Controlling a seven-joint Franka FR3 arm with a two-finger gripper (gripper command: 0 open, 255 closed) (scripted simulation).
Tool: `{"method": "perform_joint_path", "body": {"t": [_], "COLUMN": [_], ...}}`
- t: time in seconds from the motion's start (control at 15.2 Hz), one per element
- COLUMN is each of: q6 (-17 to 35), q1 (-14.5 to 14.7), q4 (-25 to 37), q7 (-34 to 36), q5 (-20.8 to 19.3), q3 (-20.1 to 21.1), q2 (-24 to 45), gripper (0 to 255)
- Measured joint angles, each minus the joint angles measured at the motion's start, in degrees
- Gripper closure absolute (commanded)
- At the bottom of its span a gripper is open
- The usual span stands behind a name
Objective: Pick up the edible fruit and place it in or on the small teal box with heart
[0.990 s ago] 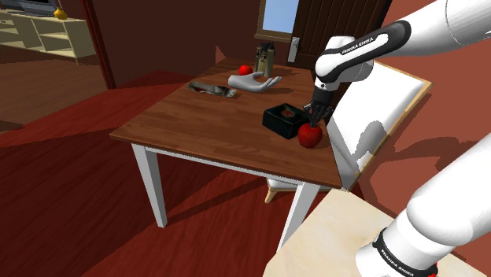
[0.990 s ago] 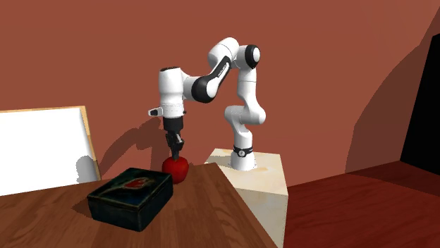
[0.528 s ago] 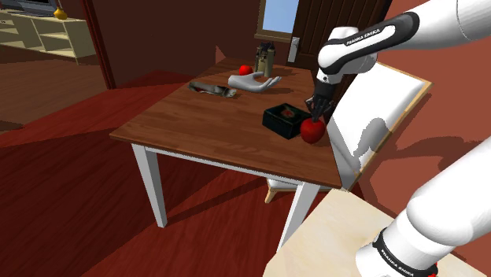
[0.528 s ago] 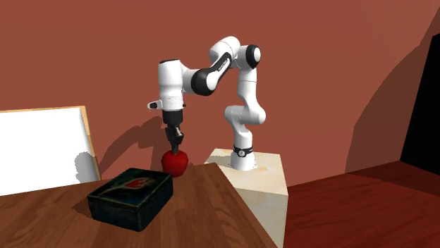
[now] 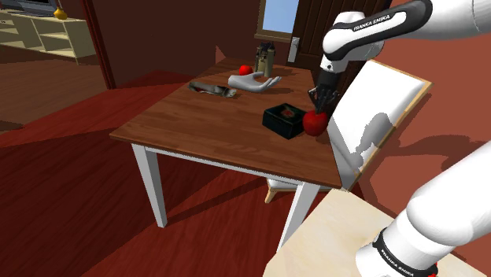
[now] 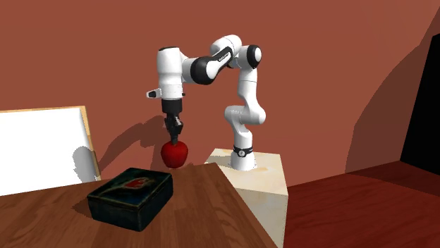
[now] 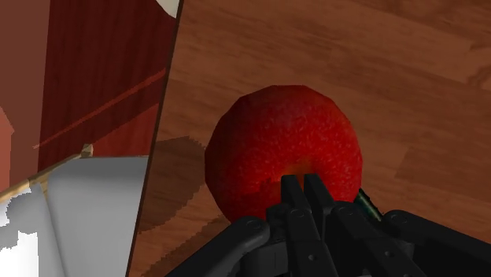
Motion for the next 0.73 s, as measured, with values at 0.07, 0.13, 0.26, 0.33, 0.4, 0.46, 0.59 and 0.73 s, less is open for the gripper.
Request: {"method": "perform_joint_path", "body": {"t": [0.07, 0.13, 0.26, 0.33, 0.4, 0.46, 0.59, 0.73], "q6": [-0.87, -1.6, -3.1, -3.99, -4.75, -5.53, -7.0, -8.45], "q1": [0.01, 0.06, 0.11, 0.08, 0.08, 0.07, 0.13, 0.1], "q4": [0.79, 1.29, 2.66, 3.08, 3.78, 4.37, 5.55, 6.85], "q7": [0.0, 0.1, 0.17, 0.15, 0.14, 0.11, 0.25, 0.12], "q5": [0.01, 0.0, 0.01, -0.06, -0.06, -0.08, -0.09, -0.11], "q3": [0.03, 0.11, 0.2, 0.21, 0.22, 0.22, 0.35, 0.32], "q2": [-0.08, -0.31, -0.44, -0.92, -0.99, -1.18, -1.46, -1.62], "gripper": [255, 255, 255, 255, 255, 255, 255, 255]}}
